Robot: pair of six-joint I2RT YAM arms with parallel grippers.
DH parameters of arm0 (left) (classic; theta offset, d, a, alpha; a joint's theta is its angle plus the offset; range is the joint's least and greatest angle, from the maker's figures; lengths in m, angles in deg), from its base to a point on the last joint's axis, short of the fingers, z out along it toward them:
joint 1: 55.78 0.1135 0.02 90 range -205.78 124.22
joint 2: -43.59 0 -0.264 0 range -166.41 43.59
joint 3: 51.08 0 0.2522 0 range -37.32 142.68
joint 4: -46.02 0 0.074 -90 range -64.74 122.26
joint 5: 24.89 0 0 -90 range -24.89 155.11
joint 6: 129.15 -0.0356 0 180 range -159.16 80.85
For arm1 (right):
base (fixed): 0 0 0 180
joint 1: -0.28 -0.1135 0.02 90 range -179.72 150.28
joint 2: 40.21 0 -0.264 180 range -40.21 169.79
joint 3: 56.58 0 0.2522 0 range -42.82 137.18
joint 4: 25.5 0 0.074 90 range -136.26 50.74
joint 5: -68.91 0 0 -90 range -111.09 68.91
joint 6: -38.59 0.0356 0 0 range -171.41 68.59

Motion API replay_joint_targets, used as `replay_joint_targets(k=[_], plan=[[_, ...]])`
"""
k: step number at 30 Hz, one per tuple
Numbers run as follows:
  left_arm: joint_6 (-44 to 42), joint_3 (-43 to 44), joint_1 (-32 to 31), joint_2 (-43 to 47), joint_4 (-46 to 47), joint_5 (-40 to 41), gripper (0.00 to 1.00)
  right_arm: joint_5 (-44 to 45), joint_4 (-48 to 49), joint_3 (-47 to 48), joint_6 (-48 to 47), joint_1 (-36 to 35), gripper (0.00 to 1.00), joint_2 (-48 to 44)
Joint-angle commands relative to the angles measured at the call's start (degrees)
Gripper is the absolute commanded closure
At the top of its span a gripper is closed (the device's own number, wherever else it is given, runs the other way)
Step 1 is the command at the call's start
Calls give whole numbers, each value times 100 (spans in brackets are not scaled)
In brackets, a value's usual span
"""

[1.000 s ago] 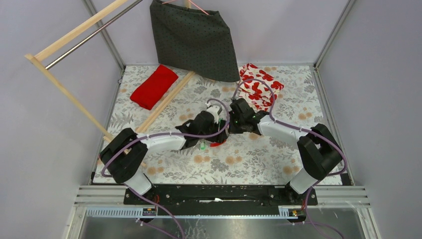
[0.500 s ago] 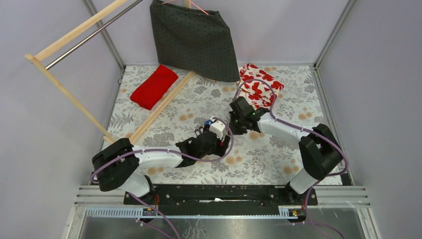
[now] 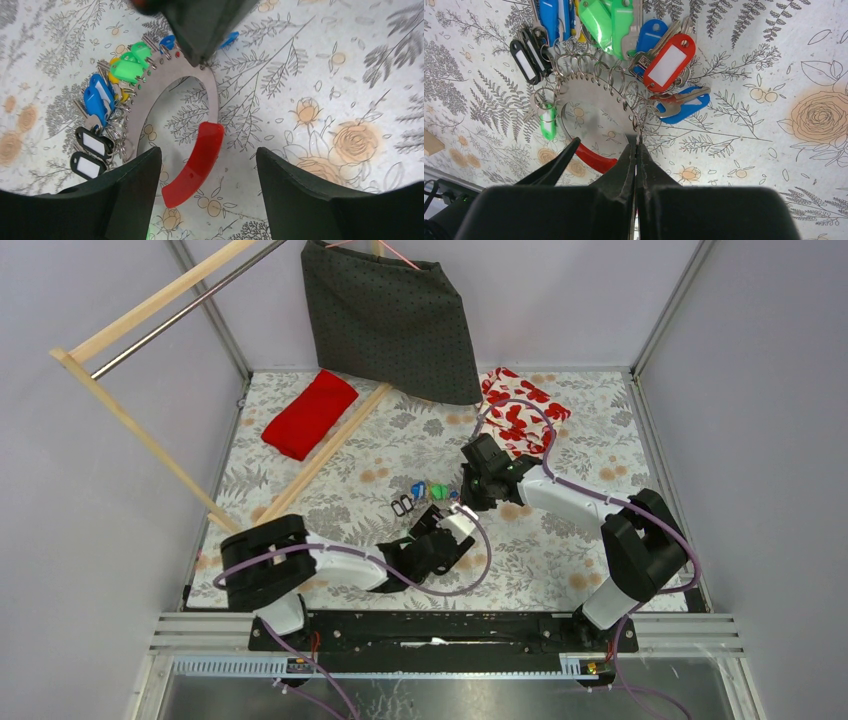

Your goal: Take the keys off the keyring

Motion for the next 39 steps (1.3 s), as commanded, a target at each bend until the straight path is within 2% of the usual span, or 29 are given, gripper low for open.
replay_joint_targets(k=[1,5,12,14,17,23,24,25,27,30,33,35,39], plan=[[-770,102,-313,-357,658,973,27,-105,-145,266,139,-31,100,-255],[-1086,51,-447,-554,939,1568,30,-109,-149,255,168,-36,100,-283],[-1651,53,-440,-957,1436,1877,48,-92,-160,203,168,-28,100,-375],[-1839,68,-440,-1074,1636,1966,58,-96,-163,192,178,-28,100,-399],[-1938,108,-361,-1157,1757,1968,61,-89,-175,192,170,-28,100,-441],[-1581,220,-192,-649,1370,1601,100,-70,-194,183,130,-29,100,-606],[-1415,258,-128,-483,1170,1396,100,-63,-199,189,129,-28,95,-652],[-1209,309,-44,-298,911,1118,100,-49,-197,196,103,-33,81,-703],[-701,491,176,36,252,470,100,34,-191,207,53,-28,44,-875],[126,909,549,341,-708,-619,100,334,-233,248,-54,-29,2,-1240],[948,1363,933,514,-1538,-1715,100,712,-236,208,-120,-29,0,-1709],[1592,1614,1350,634,-1978,-2773,100,864,-232,152,-170,-31,0,-2057],[2836,2063,2206,830,-2761,-4315,100,921,-74,-78,-269,-20,0,-2920]])
